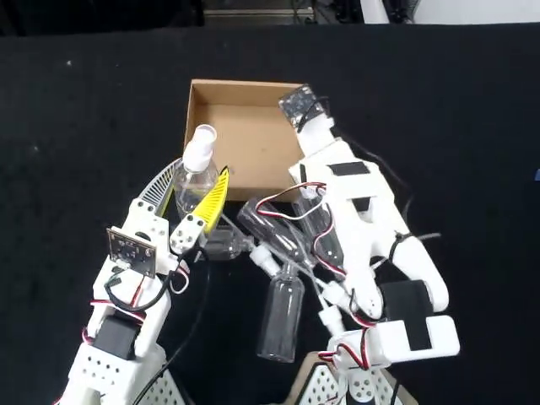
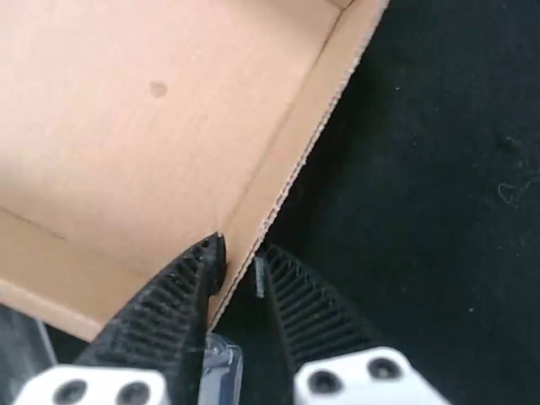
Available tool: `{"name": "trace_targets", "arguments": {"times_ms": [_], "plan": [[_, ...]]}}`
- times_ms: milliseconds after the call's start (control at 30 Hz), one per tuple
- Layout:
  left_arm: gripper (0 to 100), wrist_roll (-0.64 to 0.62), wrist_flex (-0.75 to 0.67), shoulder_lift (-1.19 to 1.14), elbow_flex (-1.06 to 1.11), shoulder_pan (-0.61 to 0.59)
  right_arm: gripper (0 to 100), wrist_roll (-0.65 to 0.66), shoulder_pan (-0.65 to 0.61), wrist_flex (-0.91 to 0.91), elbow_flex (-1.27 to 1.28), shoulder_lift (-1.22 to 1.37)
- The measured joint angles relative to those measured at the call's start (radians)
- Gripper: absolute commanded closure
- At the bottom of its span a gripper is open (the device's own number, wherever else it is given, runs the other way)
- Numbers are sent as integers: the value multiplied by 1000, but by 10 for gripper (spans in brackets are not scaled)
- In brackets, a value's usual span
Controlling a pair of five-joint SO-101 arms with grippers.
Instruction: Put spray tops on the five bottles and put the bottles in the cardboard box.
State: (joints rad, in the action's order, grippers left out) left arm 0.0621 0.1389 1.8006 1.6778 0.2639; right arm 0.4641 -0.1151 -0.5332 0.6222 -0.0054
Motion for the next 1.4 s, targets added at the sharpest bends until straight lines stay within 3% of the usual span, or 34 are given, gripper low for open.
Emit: {"name": "trace_targets", "arguments": {"times_ms": [667, 1000, 1267, 1400], "plan": [[967, 0, 0, 0, 0, 0, 988, 55, -29, -21, 150, -181], [967, 0, 0, 0, 0, 0, 988, 169, -69, -15, 206, -210], [967, 0, 0, 0, 0, 0, 977, 120, -71, -15, 209, -210], [967, 0, 0, 0, 0, 0, 871, 48, -71, -18, 209, -210]]}}
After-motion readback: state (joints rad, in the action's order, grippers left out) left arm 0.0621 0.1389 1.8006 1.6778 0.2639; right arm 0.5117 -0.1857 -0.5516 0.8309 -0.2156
